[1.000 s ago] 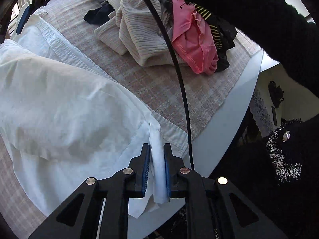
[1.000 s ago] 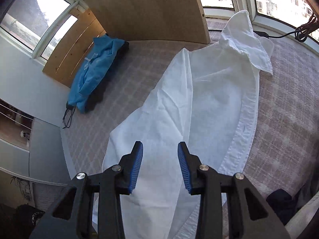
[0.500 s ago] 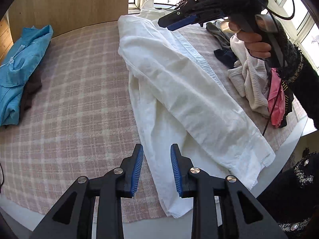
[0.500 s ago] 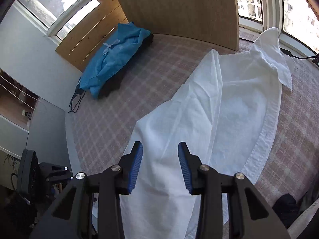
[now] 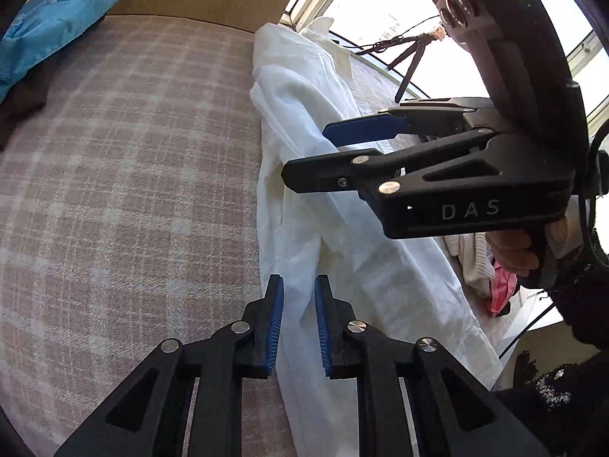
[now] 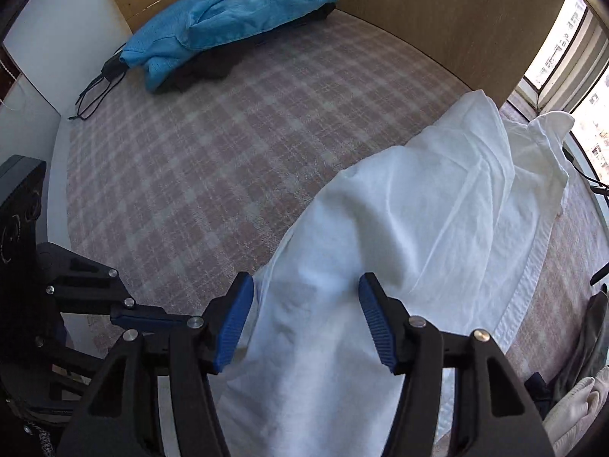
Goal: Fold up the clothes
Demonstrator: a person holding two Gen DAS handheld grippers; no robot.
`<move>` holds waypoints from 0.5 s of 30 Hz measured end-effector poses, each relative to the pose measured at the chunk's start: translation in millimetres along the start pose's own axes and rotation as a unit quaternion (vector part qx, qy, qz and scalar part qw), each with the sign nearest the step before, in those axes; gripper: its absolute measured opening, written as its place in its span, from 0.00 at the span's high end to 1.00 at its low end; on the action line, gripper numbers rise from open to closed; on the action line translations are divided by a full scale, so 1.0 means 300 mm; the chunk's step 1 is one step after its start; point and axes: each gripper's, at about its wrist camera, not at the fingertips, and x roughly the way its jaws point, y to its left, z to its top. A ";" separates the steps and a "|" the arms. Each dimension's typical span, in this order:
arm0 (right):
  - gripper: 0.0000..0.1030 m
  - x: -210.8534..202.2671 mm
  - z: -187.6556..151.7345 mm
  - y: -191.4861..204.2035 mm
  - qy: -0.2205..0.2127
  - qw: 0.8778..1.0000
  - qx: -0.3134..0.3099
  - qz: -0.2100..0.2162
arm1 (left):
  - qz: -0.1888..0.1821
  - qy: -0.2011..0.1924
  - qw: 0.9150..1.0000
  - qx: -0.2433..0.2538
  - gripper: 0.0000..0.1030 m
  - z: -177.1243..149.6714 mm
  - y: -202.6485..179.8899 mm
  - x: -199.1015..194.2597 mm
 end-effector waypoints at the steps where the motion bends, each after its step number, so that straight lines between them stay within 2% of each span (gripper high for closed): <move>1: 0.46 0.014 -0.005 0.000 0.009 1.000 -0.009 -0.014 | -0.003 -0.005 1.000 -0.005 0.86 -0.005 0.008 -0.008; 3: 0.72 0.025 -0.016 -0.026 0.023 1.000 -0.003 -0.013 | -0.004 -0.009 1.000 -0.001 0.86 -0.008 0.007 -0.009; 5: 0.86 0.005 -0.029 -0.095 0.025 0.999 0.038 0.022 | -0.003 -0.010 1.000 0.010 0.86 -0.005 -0.003 -0.002; 10: 0.91 -0.082 -0.053 -0.225 -0.001 0.989 0.117 0.086 | 0.037 0.005 0.997 0.075 0.84 0.024 -0.092 0.063; 12: 0.91 -0.120 -0.062 -0.251 -0.018 0.984 0.140 0.111 | 0.047 0.001 0.993 0.106 0.74 0.045 -0.137 0.085; 14: 0.91 -0.149 -0.076 -0.260 -0.030 0.981 0.151 0.118 | 0.060 -0.007 0.990 0.124 0.63 0.079 -0.169 0.118; 15: 0.92 -0.160 -0.084 -0.265 -0.035 0.980 0.155 0.119 | 0.065 -0.008 0.990 0.123 0.62 0.099 -0.170 0.142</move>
